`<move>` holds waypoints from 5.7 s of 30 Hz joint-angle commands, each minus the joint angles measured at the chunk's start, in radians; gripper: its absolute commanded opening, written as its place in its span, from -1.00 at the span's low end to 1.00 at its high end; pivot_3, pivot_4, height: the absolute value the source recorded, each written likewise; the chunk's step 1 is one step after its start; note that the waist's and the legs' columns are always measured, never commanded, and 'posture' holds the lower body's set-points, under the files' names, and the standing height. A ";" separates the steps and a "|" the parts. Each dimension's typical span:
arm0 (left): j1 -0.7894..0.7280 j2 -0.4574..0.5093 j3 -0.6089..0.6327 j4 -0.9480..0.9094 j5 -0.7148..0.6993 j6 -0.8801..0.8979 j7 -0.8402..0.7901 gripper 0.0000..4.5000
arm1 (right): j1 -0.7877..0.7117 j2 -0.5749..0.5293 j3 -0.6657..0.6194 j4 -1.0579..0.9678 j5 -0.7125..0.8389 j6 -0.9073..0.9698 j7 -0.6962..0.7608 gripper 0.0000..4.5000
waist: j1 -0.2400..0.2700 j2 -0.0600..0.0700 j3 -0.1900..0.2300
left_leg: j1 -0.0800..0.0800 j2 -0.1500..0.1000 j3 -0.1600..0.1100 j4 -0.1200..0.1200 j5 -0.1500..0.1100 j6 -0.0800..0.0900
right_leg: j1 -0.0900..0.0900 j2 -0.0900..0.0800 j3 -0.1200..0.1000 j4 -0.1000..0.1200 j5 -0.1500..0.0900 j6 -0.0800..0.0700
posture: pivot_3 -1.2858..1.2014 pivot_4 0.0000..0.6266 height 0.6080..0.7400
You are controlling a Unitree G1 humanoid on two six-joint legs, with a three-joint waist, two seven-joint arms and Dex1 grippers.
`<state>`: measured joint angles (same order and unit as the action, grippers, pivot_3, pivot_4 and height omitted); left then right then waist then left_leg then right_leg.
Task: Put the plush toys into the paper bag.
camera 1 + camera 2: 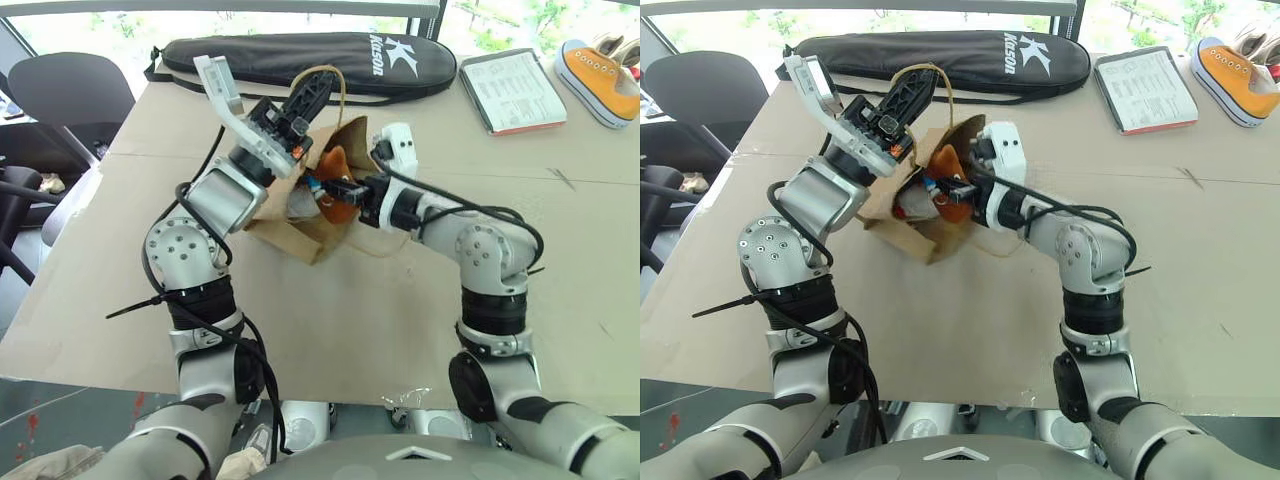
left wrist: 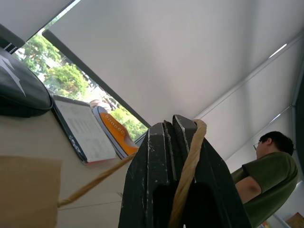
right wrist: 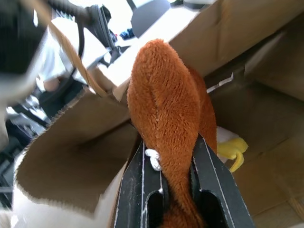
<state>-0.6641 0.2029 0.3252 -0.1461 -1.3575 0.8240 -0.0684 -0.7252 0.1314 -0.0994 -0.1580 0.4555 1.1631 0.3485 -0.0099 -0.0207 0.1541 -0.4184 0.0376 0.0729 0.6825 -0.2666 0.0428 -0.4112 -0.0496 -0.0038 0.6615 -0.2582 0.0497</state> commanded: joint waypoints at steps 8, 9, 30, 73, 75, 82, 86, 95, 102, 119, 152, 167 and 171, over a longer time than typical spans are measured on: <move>0.023 -0.016 -0.018 -0.061 -0.030 -0.012 0.017 -1.00 | -0.111 0.065 0.064 0.453 -0.014 -0.234 0.021 -0.98 | -0.008 0.000 0.000 | 0.001 0.000 0.002 -0.001 0.000 0.000 | 0.000 0.001 0.001 0.000 0.000 0.000 | 0.03 -0.52 1.00; 0.027 -0.010 -0.013 -0.061 -0.028 -0.015 0.021 -1.00 | -0.113 0.061 0.070 0.457 -0.005 -0.236 0.029 -0.98 | -0.008 0.000 0.000 | 0.001 0.000 0.002 -0.001 0.000 0.000 | 0.000 0.001 0.001 0.000 0.000 0.000 | 0.03 -0.52 1.00; 0.013 0.040 0.046 0.014 -0.062 -0.028 0.035 -1.00 | -0.039 -0.176 0.428 0.277 -0.126 -0.360 0.241 -0.98 | -0.006 0.000 0.000 | 0.000 0.000 0.001 -0.002 0.000 0.000 | -0.001 -0.001 0.000 -0.001 0.000 0.000 | 0.03 -0.52 1.00; 0.008 0.102 0.077 0.066 -0.228 -0.006 0.105 -1.00 | -0.018 -0.152 0.290 0.190 -0.190 -0.430 -0.004 -0.98 | -0.005 0.000 0.000 | 0.000 0.000 0.001 -0.002 0.000 0.000 | -0.001 -0.003 -0.001 -0.001 0.000 0.000 | 0.03 -0.52 1.00; 0.007 0.100 0.071 0.066 -0.230 -0.002 0.103 -1.00 | -0.034 -0.146 0.317 0.236 -0.235 -0.484 -0.014 -0.98 | -0.005 0.000 0.000 | 0.000 0.000 0.001 -0.002 0.000 0.000 | -0.001 -0.002 -0.001 -0.001 0.000 0.000 | 0.03 -0.52 1.00; 0.018 0.091 0.033 0.044 -0.221 0.009 0.084 -1.00 | -0.100 -0.073 0.398 0.520 -0.363 -0.744 0.004 -0.98 | -0.006 0.000 0.001 | 0.000 0.000 0.001 -0.003 0.000 0.000 | -0.001 -0.002 -0.001 -0.001 0.000 0.000 | 0.03 -0.52 1.00; 0.047 0.092 0.020 0.017 -0.217 0.011 0.079 -1.00 | -0.098 0.005 0.313 0.580 -0.245 -0.735 0.093 -0.98 | -0.005 0.000 0.001 | 0.000 0.000 0.001 -0.003 0.000 0.000 | -0.001 -0.003 -0.001 -0.001 0.000 0.000 | 0.03 -0.52 1.00; 0.083 0.088 0.017 -0.028 -0.241 0.003 0.094 -1.00 | -0.117 0.054 0.183 0.497 0.011 -0.410 0.188 -0.98 | -0.005 0.000 0.001 | 0.000 0.000 0.001 -0.003 0.000 0.000 | -0.001 -0.004 -0.002 -0.001 0.000 0.000 | 0.03 -0.52 1.00; 0.090 0.072 0.010 -0.042 -0.242 -0.008 0.094 -1.00 | -0.132 0.078 0.213 0.531 0.033 -0.304 0.174 -0.98 | -0.005 0.000 0.001 | 0.000 0.000 0.001 -0.003 0.000 0.000 | -0.001 -0.004 -0.002 -0.001 0.000 0.000 | 0.03 -0.52 1.00; 0.150 0.123 0.042 -0.041 -0.217 -0.029 0.066 -1.00 | 0.013 -0.099 0.313 0.220 0.003 -0.191 0.174 0.42 | 0.000 0.000 0.001 | 0.000 -0.001 0.001 -0.004 0.000 0.000 | -0.002 -0.005 -0.002 -0.002 0.000 0.000 | 0.03 -0.52 1.00; 0.144 0.112 0.026 -0.018 -0.134 -0.057 -0.025 -1.00 | 0.311 -0.415 0.131 -0.270 0.086 0.088 0.022 0.42 | 0.001 -0.001 0.001 | 0.000 0.000 0.001 -0.006 0.000 0.000 | -0.001 -0.002 -0.001 -0.005 0.000 0.000 | 0.03 -0.52 1.00; 0.154 0.115 0.014 -0.043 -0.120 -0.054 -0.037 -1.00 | 0.271 -0.337 0.166 -0.126 0.100 -0.020 0.083 -0.98 | -0.002 -0.001 0.001 | 0.000 0.000 0.001 -0.006 0.000 0.000 | -0.001 -0.001 0.000 -0.004 0.000 0.000 | 0.03 -0.52 1.00; 0.163 0.103 0.012 -0.056 -0.113 -0.066 -0.035 -1.00 | 0.263 -0.325 0.121 -0.131 0.161 0.005 0.102 -0.98 | 0.000 -0.001 0.001 | 0.000 0.000 0.001 -0.006 0.000 0.000 | -0.001 -0.001 0.000 -0.004 0.000 0.000 | 0.03 -0.52 1.00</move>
<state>-0.5012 0.3094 0.3326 -0.1488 -1.4731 0.7751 -0.0875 -0.4439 -0.1990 0.0596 -0.2530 0.5683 1.1586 0.4337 -0.0104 -0.0216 0.1550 -0.4180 0.0374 0.0742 0.6768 -0.2666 0.0428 -0.4122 -0.0508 -0.0037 0.6575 -0.2583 0.0496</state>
